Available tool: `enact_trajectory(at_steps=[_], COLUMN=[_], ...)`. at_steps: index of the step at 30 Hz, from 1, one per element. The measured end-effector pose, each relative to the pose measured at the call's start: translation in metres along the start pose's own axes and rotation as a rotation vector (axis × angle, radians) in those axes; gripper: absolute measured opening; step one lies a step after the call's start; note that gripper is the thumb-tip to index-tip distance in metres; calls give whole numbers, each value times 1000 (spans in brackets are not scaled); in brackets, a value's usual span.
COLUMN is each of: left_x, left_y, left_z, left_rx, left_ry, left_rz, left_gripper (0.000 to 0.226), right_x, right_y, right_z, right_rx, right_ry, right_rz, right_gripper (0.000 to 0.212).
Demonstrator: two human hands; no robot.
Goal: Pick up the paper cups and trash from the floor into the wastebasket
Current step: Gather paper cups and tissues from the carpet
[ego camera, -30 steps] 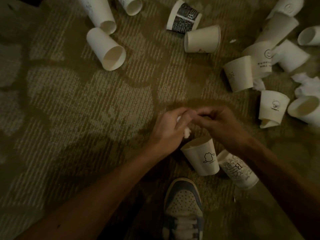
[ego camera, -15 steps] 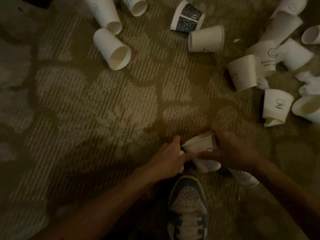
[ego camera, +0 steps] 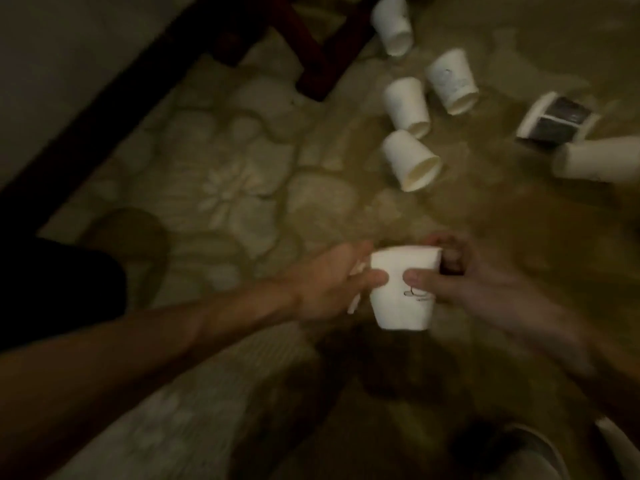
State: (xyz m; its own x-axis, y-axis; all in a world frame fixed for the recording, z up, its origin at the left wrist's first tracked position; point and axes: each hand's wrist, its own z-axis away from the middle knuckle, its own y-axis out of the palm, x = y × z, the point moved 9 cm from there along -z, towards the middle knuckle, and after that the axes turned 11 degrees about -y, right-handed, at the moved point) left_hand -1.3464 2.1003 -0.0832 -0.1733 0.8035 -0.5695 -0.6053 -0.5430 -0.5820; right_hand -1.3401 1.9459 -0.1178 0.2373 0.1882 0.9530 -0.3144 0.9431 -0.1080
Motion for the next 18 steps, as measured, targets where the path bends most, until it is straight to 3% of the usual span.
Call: enact_trajectory(at_steps=[4, 9, 15, 18], left_x=[39, 89, 152, 212], left_y=[-112, -208, -299, -326], left_z=[79, 193, 296, 326], left_rx=[-282, -491, -884, -1059], left_ry=[-40, -84, 17, 10], left_rz=[-195, -296, -180, -35], left_gripper=[8, 7, 32, 37], right_x=[88, 200, 311, 336], right_y=[103, 229, 348, 412], right_z=[-45, -49, -53, -59], right_rx=[153, 359, 405, 406], right_ry=[-183, -461, -728, -789], right_rz=[4, 106, 235, 271], right_gripper=[51, 64, 70, 44])
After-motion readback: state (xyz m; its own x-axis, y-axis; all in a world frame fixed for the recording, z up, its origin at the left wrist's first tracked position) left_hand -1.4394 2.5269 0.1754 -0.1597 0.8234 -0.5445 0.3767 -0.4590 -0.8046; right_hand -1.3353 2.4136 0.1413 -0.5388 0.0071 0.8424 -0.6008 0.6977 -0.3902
